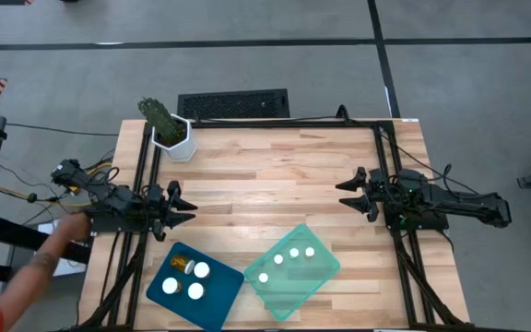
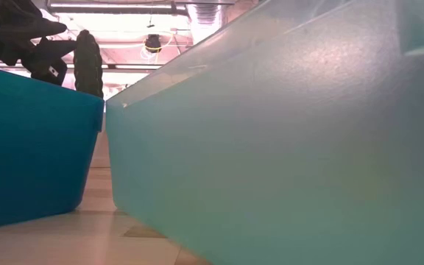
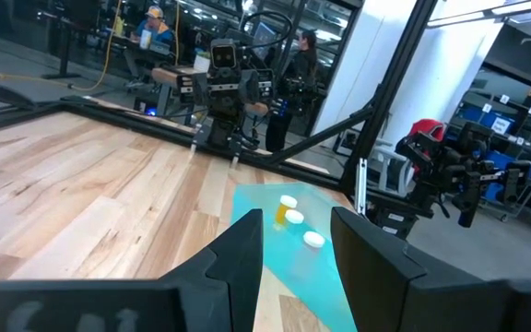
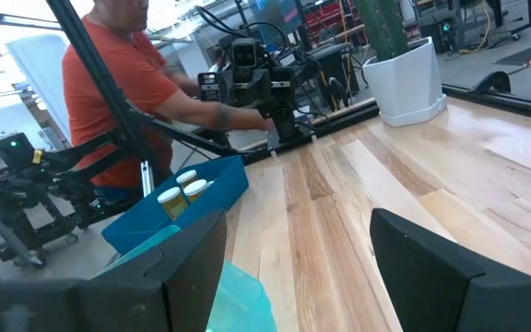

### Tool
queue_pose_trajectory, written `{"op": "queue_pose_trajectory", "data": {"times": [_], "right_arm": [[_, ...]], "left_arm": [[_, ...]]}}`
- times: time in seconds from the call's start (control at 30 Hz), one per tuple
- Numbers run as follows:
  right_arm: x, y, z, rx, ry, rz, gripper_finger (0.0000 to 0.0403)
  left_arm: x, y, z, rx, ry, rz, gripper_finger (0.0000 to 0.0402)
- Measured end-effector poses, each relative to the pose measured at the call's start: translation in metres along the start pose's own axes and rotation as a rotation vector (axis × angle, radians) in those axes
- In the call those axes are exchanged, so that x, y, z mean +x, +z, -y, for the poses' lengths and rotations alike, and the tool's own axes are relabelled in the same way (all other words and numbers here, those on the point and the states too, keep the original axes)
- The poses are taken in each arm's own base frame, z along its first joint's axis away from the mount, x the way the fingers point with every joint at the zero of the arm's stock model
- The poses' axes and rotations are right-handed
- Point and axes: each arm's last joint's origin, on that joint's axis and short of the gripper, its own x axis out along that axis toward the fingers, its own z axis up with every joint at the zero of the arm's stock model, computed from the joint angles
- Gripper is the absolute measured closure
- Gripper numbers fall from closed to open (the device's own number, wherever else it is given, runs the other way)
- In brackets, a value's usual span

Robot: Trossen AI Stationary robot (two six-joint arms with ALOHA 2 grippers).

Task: Pick and place medicine bottles into bin by pill shape (circle, oval)
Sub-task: Return to Home Position

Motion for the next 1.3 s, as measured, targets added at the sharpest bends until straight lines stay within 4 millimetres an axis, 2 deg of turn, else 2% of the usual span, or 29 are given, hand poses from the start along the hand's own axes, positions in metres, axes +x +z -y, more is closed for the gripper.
{"op": "queue_pose_trajectory", "data": {"times": [1.03,1.3], "right_arm": [[0.0,0.0,0.0,0.0,0.0,0.0,0.0121],[0.0,0.0,0.0,0.0,0.0,0.0,0.0121]], "left_arm": [[0.0,0.0,0.0,0.0,0.003,0.002,0.0279],[0.009,0.003,-0.028,0.027,0.18,-0.018,0.0279]]}}
